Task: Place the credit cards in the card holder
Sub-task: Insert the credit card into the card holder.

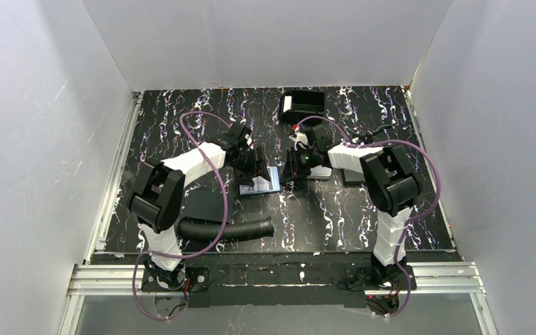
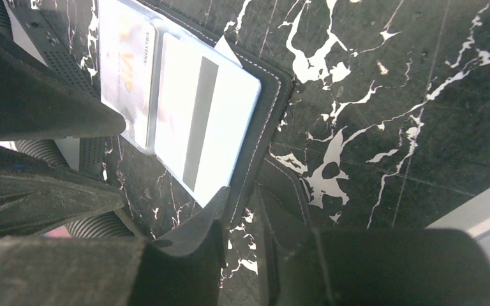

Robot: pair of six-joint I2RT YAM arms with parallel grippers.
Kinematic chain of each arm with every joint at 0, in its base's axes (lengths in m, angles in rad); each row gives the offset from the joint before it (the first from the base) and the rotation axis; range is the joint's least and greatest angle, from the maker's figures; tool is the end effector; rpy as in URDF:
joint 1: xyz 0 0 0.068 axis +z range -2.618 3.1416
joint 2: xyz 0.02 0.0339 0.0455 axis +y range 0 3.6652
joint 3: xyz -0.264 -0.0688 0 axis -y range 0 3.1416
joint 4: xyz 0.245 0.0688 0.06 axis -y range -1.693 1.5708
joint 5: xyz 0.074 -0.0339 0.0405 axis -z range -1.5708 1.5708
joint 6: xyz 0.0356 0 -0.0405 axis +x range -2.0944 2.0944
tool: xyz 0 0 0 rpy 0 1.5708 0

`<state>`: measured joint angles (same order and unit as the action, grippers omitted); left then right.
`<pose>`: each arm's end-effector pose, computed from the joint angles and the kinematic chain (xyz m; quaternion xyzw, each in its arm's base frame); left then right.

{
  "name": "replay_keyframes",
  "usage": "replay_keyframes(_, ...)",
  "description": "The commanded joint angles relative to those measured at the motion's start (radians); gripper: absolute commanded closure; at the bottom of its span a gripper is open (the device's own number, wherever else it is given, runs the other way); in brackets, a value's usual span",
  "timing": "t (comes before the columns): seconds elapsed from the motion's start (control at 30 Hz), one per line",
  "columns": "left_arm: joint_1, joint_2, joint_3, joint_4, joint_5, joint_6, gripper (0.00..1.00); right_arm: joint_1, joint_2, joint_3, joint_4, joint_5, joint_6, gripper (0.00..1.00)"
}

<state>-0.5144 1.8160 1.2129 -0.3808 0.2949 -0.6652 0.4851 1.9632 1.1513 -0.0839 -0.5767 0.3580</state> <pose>0.3255 -0.1958 0.1901 -0.0289 0.9474 -0.2760 0.1596 0.3430 0.2027 0.1399 -0.1514 0.8968 0.3747 0.1799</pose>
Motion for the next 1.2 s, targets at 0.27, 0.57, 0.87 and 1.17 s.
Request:
replay_keyframes(0.27, 0.001, 0.016, 0.058, -0.028, -0.017, 0.004, 0.59, 0.012, -0.053, 0.085, 0.005, -0.009, 0.013, 0.76)
replay_keyframes(0.57, 0.023, 0.046, 0.084, -0.044, -0.005, 0.0, 0.65, 0.044, 0.008, 0.126, 0.046, -0.076, 0.043, 0.82)
replay_keyframes(0.87, 0.028, 0.046, 0.078, -0.047, 0.018, 0.001, 0.65, 0.046, 0.082, 0.117, 0.071, -0.034, 0.038, 0.91)
replay_keyframes(1.17, 0.029, 0.079, 0.109, -0.073, 0.013, 0.017, 0.61, 0.022, 0.083, 0.04, 0.022, 0.082, 0.017, 0.98)
